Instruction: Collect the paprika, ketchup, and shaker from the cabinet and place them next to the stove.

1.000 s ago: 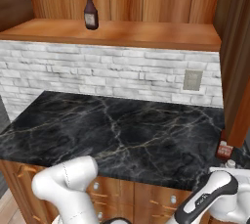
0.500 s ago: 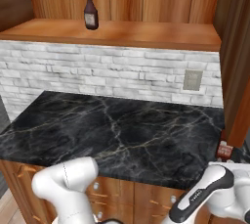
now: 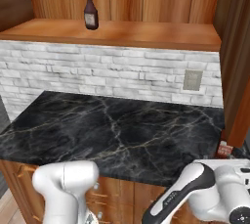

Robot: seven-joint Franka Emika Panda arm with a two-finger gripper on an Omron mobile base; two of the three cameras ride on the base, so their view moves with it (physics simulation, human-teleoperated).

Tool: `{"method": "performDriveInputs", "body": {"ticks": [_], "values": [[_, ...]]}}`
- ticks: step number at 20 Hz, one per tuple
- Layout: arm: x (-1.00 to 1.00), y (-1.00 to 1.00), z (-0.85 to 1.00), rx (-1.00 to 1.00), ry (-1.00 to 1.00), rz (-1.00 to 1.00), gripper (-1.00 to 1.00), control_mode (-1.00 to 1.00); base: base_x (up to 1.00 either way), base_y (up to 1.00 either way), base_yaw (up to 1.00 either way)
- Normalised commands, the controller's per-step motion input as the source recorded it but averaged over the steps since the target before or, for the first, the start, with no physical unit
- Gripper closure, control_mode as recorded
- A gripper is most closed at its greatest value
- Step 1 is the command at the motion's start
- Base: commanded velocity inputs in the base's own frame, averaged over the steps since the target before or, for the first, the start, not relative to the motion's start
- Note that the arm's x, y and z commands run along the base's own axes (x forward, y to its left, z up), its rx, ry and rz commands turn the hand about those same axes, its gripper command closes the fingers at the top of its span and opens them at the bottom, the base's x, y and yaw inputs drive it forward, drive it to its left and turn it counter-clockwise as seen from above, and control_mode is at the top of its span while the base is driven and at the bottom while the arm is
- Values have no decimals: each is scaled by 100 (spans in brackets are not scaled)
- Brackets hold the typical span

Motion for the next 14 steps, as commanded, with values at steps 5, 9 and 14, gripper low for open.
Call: {"method": "performDriveInputs", "body": {"ticks": [5, 9, 14], "values": [[-37, 100, 50, -9, 6, -1, -100, -100, 0, 0, 0], [-33, 100, 48, -8, 10, -1, -100, -100, 0, 0, 0], [-29, 100, 47, -2, 8, 0, -100, -100, 0, 0, 0]]}}
